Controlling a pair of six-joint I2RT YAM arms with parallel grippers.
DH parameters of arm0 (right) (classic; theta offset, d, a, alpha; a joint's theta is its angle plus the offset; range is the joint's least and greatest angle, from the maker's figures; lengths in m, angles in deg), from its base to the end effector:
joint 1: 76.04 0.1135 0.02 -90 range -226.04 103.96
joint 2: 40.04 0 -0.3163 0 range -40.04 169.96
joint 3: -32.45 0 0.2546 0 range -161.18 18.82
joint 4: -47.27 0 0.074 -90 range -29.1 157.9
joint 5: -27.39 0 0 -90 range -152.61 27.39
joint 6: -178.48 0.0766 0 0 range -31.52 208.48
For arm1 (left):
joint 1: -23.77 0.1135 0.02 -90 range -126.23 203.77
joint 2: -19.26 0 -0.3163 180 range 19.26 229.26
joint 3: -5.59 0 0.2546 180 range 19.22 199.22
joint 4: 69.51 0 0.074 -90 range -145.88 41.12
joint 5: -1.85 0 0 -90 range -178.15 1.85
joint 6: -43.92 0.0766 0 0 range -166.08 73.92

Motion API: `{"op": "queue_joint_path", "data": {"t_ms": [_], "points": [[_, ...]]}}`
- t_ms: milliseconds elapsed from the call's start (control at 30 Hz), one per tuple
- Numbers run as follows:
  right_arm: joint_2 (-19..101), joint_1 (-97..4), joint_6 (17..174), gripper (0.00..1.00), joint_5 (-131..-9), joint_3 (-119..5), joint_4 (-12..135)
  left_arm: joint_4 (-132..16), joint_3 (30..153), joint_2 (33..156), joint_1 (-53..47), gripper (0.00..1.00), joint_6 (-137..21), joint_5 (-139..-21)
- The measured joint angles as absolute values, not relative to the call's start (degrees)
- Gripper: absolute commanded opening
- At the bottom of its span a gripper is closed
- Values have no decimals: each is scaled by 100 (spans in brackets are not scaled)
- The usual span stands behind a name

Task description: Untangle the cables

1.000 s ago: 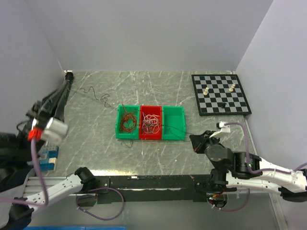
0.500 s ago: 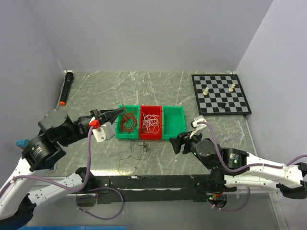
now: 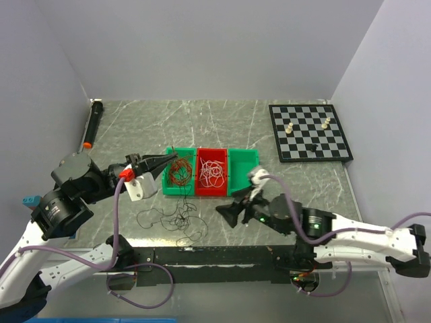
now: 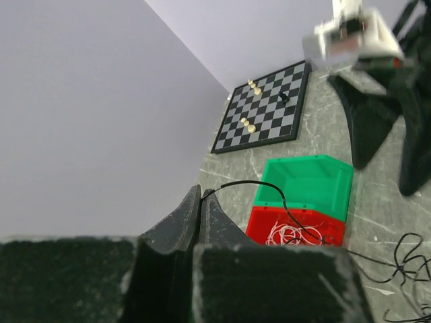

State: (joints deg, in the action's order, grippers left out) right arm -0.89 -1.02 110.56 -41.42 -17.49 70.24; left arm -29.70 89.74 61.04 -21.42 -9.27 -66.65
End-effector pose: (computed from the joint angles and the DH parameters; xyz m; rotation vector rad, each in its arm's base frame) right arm 0.0699 0.1541 0.3302 -0.5705 1.7681 0.8840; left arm 0.0628 -0.1030 0.5023 1.2195 0.9450 -0.4022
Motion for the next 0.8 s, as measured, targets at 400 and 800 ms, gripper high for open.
{"op": "queue_joint_path", "data": {"t_ms": [400,800], "points": [[1949,-54,10436,77,-5337,-2077,5652,-3270,9195,6264,-2142,1,-955,-6569],[2884,-54,10224,57,-5425,-2604,4841,-3536,9551,6441,-2142,1,-1053,-6497]]}}
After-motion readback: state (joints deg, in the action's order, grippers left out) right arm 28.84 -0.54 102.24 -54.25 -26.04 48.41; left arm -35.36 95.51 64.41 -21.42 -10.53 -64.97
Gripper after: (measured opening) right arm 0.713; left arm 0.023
